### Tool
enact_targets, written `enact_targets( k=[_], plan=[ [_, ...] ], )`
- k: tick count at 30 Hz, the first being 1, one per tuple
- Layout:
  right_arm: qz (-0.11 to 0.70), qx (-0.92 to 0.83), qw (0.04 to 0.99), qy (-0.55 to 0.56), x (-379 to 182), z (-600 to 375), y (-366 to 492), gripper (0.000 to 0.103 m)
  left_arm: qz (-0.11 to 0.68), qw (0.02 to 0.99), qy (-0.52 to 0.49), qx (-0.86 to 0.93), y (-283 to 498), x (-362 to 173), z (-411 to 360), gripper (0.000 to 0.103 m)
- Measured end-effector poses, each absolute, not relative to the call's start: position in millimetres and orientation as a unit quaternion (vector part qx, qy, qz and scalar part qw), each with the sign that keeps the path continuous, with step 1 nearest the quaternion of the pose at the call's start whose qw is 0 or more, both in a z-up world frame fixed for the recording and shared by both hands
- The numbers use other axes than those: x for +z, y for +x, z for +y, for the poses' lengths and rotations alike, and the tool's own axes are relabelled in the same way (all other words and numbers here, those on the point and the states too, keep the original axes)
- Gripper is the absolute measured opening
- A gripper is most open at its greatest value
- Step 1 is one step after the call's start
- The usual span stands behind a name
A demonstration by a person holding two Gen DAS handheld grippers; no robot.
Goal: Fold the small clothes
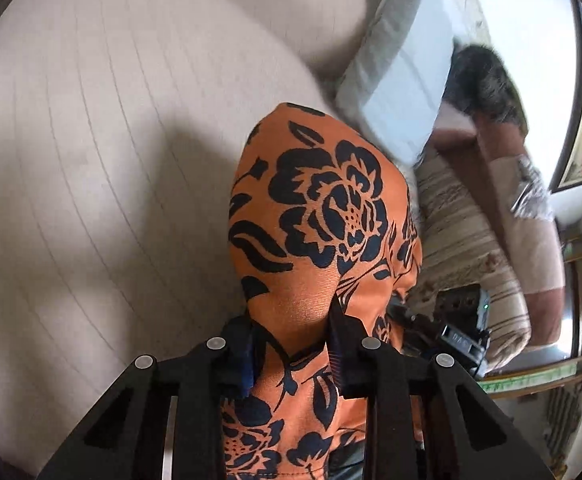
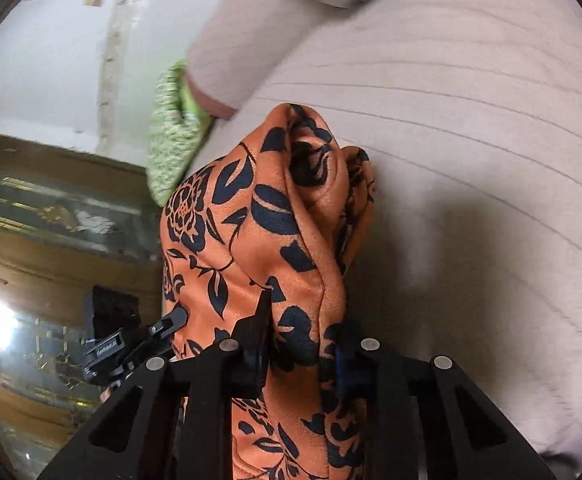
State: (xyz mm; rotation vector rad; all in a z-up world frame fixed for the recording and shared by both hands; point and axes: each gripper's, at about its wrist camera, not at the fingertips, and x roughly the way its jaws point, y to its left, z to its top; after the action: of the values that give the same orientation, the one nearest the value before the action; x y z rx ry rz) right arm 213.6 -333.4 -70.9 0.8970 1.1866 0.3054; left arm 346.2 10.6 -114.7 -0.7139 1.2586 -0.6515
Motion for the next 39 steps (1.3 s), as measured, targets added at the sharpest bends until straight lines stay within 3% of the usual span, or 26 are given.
enact_targets(
  k=[4,10,13,14,15,17,19,23,28,29,32,33,36,39],
  plan=[
    [0.533,0.152,0.73,0.399,-61.9,-310.8,258.6,0.024,0.555,0.716,-0.316,-0.282,385.5,-96.3,40.8,0.026],
    [0.541,0.169,0.737,0.369,-95.1,-284.6,358.9,0.025,0.549,0.73,-0.304,-0.27,466.7,-107.0,67.8,0.029],
    [0.561,0.157,0.732,0.353,-131.6,-281.8,388.9,0.026,0.574,0.732,-0.289,-0.225,496.2,-155.6,73.6,0.035],
    [0.577,0.146,0.731,0.336,-150.6,-278.9,397.2,0.029,0.582,0.736,-0.28,-0.204,498.2,-170.4,77.3,0.042],
    [0.584,0.141,0.729,0.327,-162.2,-277.3,400.9,0.035,0.588,0.727,-0.298,-0.195,496.9,-187.4,83.7,0.058],
    [0.582,0.143,0.718,0.353,-177.7,-282.8,397.5,0.047,0.587,0.711,-0.333,-0.196,494.4,-191.4,90.7,0.057],
    [0.571,0.138,0.72,0.37,-173.0,-289.0,389.7,0.051,0.584,0.724,-0.306,-0.202,492.3,-176.4,91.8,0.055],
    [0.542,0.131,0.741,0.373,-141.3,-296.7,347.7,0.052,0.58,0.734,-0.289,-0.202,469.9,-154.6,89.4,0.055],
    [0.567,0.123,0.749,0.321,-140.2,-271.8,299.2,0.05,0.604,0.73,-0.257,-0.19,418.5,-151.8,84.0,0.055],
    [0.575,0.113,0.749,0.308,-146.6,-268.5,289.0,0.045,0.604,0.73,-0.261,-0.187,408.8,-153.1,84.8,0.054],
    [0.565,0.103,0.754,0.32,-149.9,-274.0,275.3,0.033,0.597,0.734,-0.267,-0.184,379.7,-156.4,85.1,0.029],
    [0.562,0.101,0.758,0.316,-146.8,-275.5,273.0,0.027,0.587,0.742,-0.269,-0.178,373.1,-154.3,88.8,0.026],
    [0.554,0.086,0.774,0.294,-141.4,-286.6,251.1,0.025,0.561,0.775,-0.241,-0.162,350.4,-141.1,88.8,0.016],
    [0.546,0.067,0.774,0.313,-139.9,-292.4,217.9,0.029,0.534,0.799,-0.233,-0.15,306.9,-126.8,99.9,0.015]
  ],
)
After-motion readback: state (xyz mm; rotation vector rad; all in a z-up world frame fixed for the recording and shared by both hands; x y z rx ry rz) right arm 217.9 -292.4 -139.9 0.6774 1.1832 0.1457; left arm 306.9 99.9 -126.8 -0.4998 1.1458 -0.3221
